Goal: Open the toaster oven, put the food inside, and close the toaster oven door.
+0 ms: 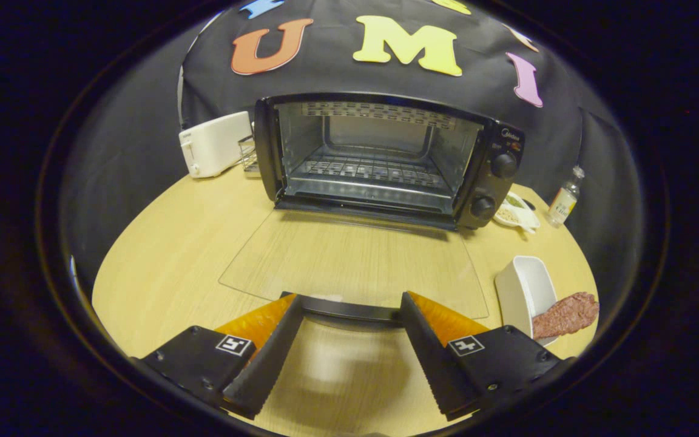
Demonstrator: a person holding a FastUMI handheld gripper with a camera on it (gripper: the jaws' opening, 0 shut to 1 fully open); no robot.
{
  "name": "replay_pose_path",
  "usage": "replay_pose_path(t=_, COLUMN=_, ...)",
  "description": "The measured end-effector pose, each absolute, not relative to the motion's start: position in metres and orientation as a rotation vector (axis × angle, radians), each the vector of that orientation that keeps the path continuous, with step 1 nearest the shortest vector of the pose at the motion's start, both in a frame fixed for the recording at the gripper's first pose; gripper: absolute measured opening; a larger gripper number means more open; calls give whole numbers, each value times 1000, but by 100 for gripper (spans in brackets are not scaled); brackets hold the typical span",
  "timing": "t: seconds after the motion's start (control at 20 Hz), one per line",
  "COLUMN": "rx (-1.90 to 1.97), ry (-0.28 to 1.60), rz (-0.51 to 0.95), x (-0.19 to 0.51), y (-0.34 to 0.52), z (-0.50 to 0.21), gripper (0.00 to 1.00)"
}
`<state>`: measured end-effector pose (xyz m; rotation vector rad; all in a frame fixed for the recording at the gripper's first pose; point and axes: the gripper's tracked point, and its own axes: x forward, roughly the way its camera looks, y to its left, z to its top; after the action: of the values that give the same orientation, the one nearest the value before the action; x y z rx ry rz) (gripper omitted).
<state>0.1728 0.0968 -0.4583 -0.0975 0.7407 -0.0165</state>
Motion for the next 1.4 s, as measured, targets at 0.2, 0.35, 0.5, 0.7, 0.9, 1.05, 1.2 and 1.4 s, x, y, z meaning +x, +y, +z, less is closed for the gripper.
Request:
replay_pose_path(t=0.2, rx=-115, ry=751, rz=23, x=171, y=97, z=-451, gripper=100)
replay_pose_path(t=0.35, rx=-93, ry=732, rz=62, x=175, y=78, z=-426, gripper=100)
replay_pose_path(t=0.5, rx=-115, ry=670, rz=75, x=181, y=32, z=-392, gripper=100)
replay_pose_path(t=0.7, rx=-144, ry=636, rz=31, x=182, y=-69, z=-363, gripper=100)
replay_pose_path(t=0.9, rx=-53, ry=707, rz=-21, x=158, y=-156, z=-374, gripper=100)
replay_pose_path(t=1.05, rx=31, ry=773, rz=-40, x=136, y=-190, z=-393, gripper=96)
replay_pose_path(t=1.2, rx=184, ry=858, rz=13, x=118, y=-188, z=-420, gripper=88)
replay_pose_path(t=1.4, rx=439, ry=887, rz=44, x=112, y=-174, z=-426, gripper=62)
